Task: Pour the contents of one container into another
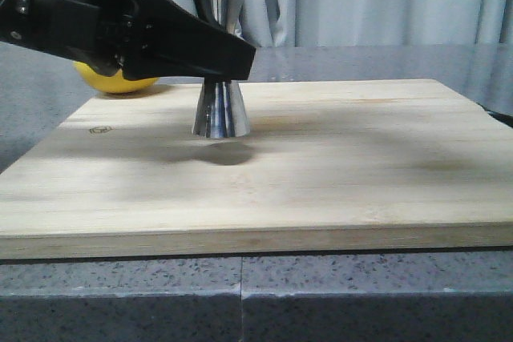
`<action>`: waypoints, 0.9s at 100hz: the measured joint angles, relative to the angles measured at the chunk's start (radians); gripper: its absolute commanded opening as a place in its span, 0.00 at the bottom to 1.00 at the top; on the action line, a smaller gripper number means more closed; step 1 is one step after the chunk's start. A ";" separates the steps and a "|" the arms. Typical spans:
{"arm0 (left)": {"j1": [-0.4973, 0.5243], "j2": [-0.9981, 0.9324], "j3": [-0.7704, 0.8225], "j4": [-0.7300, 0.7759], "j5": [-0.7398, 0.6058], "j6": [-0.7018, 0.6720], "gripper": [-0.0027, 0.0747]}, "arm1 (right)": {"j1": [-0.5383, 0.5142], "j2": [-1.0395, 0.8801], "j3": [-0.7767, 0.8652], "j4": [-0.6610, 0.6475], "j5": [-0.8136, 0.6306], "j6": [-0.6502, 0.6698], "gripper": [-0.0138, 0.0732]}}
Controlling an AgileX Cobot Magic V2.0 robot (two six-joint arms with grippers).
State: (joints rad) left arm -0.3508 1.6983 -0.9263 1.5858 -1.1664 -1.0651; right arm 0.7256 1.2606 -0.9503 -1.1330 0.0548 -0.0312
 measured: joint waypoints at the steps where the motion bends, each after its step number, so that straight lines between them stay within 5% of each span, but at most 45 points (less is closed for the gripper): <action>1: 0.000 0.000 0.000 0.000 0.000 0.000 0.03 | 0.002 0.000 0.000 -0.002 0.000 0.000 0.32; 90: 0.000 0.000 0.000 0.000 0.000 0.000 0.03 | 0.011 0.000 0.000 -0.050 0.046 0.000 0.32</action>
State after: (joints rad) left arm -0.3508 1.6983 -0.9263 1.5858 -1.1664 -1.0651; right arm 0.7363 1.2606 -0.9503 -1.1826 0.1003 -0.0312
